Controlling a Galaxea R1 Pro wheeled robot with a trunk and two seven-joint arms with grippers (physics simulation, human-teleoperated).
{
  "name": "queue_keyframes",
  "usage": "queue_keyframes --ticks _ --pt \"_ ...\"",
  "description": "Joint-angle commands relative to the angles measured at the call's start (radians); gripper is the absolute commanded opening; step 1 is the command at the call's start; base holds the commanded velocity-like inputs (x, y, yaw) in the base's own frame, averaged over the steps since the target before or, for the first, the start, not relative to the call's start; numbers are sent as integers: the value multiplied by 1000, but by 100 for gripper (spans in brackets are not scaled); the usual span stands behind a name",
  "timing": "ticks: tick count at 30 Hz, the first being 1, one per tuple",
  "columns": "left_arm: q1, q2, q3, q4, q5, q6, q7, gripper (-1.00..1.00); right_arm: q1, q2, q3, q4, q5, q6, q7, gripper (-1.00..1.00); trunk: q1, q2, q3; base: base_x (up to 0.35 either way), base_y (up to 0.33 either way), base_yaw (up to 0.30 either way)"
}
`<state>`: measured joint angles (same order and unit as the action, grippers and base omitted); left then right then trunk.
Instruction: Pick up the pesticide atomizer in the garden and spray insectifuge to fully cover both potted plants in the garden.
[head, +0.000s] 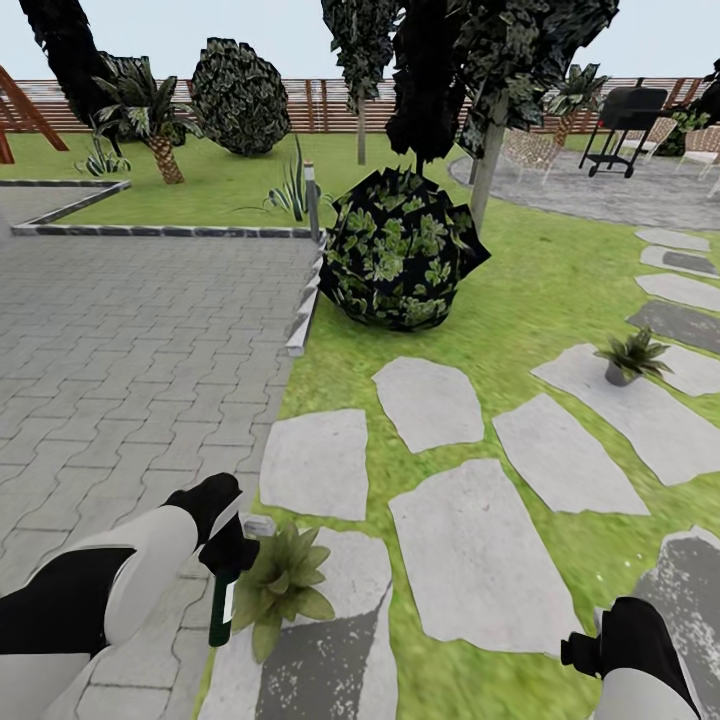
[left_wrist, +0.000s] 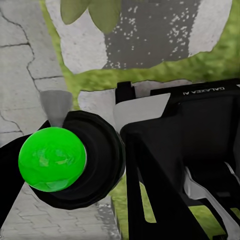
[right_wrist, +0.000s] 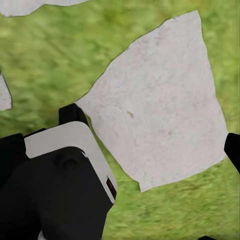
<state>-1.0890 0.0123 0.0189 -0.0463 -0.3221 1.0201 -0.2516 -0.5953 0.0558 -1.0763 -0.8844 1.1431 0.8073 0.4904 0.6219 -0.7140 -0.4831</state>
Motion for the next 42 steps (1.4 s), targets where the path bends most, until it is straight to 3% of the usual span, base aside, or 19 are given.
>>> queue_keyframes --ticks 1,21,27,37,42 --pt "0 0 2 -1 -11 4 -9 -100 -1 1 -4 -2 10 0 10 100 1 -1 -1 250 -34 0" --pt "1 1 1 -3 -11 3 -9 -100 -1 1 -5 -1 10 -2 10 100 1 -1 -13 59 -6 0" --pt "51 1 -2 -4 -14 1 -9 -100 -1 1 -5 0 10 -2 10 100 1 -1 -18 0 0 0" --pt "57 2 0 -4 -13 0 -9 -100 -1 1 -5 1 10 -2 10 100 1 -1 -18 0 0 0" --pt "57 2 0 -4 -12 0 -9 -100 -1 1 -5 1 10 -2 10 100 12 -22 -27 0 0 0"
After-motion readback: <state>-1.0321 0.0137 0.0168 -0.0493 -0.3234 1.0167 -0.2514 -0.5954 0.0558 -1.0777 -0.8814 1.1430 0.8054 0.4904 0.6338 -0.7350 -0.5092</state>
